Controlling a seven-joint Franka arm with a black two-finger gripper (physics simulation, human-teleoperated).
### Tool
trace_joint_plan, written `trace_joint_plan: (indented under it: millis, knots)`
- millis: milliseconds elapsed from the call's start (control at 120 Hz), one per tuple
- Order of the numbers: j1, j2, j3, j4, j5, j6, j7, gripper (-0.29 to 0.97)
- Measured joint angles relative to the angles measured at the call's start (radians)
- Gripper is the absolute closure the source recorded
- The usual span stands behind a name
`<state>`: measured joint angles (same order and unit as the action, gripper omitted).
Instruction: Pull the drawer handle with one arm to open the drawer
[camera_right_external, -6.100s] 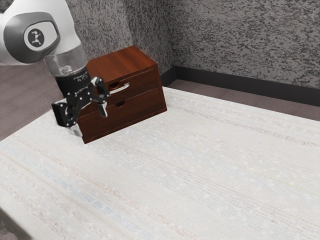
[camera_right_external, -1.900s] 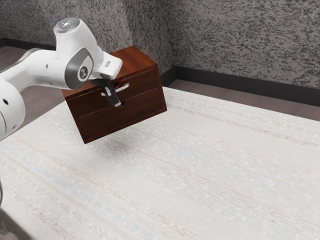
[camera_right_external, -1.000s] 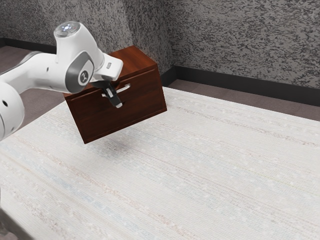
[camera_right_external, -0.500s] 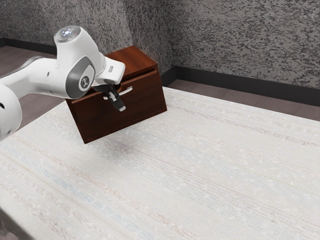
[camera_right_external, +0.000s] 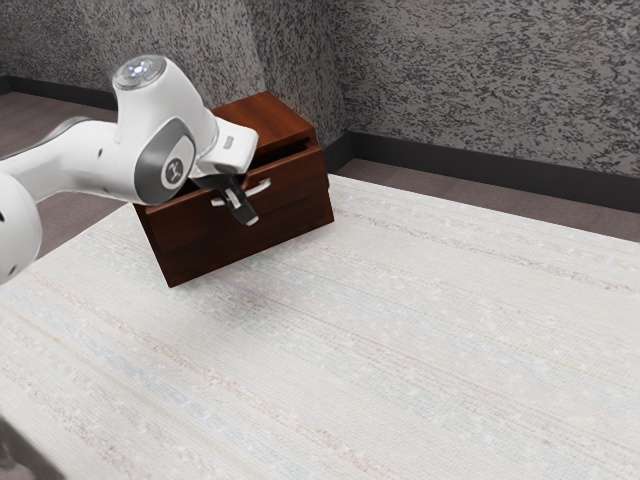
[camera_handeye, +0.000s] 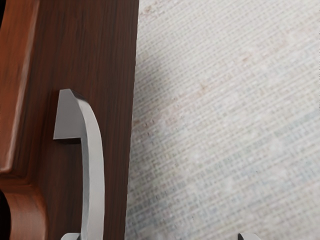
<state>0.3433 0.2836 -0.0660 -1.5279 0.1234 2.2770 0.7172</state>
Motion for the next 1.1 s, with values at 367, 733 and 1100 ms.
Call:
trace_joint_plan:
  millis: [367,733,1100]
  knots:
    - [-0.015,-0.046,-0.001,-0.062,0.003,0.016,-0.018,0.37]
    - [-0.035,-0.103,-0.003,-0.134,0.005,0.036,-0.044,0.43]
    - [-0.060,-0.146,-0.002,-0.194,0.009,0.049,-0.076,0.38]
